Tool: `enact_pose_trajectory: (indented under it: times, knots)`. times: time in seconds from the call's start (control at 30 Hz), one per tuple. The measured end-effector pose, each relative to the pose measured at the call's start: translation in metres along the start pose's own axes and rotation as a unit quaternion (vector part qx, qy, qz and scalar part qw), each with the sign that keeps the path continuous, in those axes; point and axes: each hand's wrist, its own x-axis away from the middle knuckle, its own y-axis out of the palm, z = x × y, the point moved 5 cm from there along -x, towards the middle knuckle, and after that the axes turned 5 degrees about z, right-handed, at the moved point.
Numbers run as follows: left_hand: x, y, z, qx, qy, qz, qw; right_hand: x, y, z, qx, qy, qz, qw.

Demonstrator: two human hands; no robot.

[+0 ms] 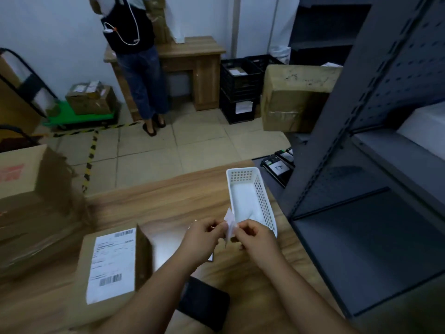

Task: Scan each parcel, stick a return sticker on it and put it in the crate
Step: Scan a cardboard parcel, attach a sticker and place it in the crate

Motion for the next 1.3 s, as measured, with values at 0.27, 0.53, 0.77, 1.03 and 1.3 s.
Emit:
enact_pose_trajectory:
  times: [0.27, 0.53, 0.77, 1.03, 1.3]
  knots:
    - [-0.039, 0.007, -0.008, 0.161, -0.076, 0.091, 0.98, -0.04, -0.043, 0.046, 0.135, 0.034, 0.059, 0.989]
    - [-0.048, -0.032, -0.027, 0.27, -0.101, 0.169, 0.943, -0.082, -0.046, 0.058, 0.153, 0.064, 0.128, 0.978]
    - [-0.03, -0.05, -0.043, 0.233, -0.098, 0.202, 0.946, -0.086, -0.031, 0.053, 0.21, 0.079, 0.097, 0.97]
    - [0.016, -0.099, -0.047, 0.102, -0.066, 0.305, 0.945, -0.013, 0.091, -0.031, 0.161, -0.14, -0.138, 0.967]
    - [0.083, -0.181, -0.084, 0.036, -0.091, 0.405, 0.909, 0.054, 0.204, -0.074, 0.22, -0.29, -0.193, 0.911]
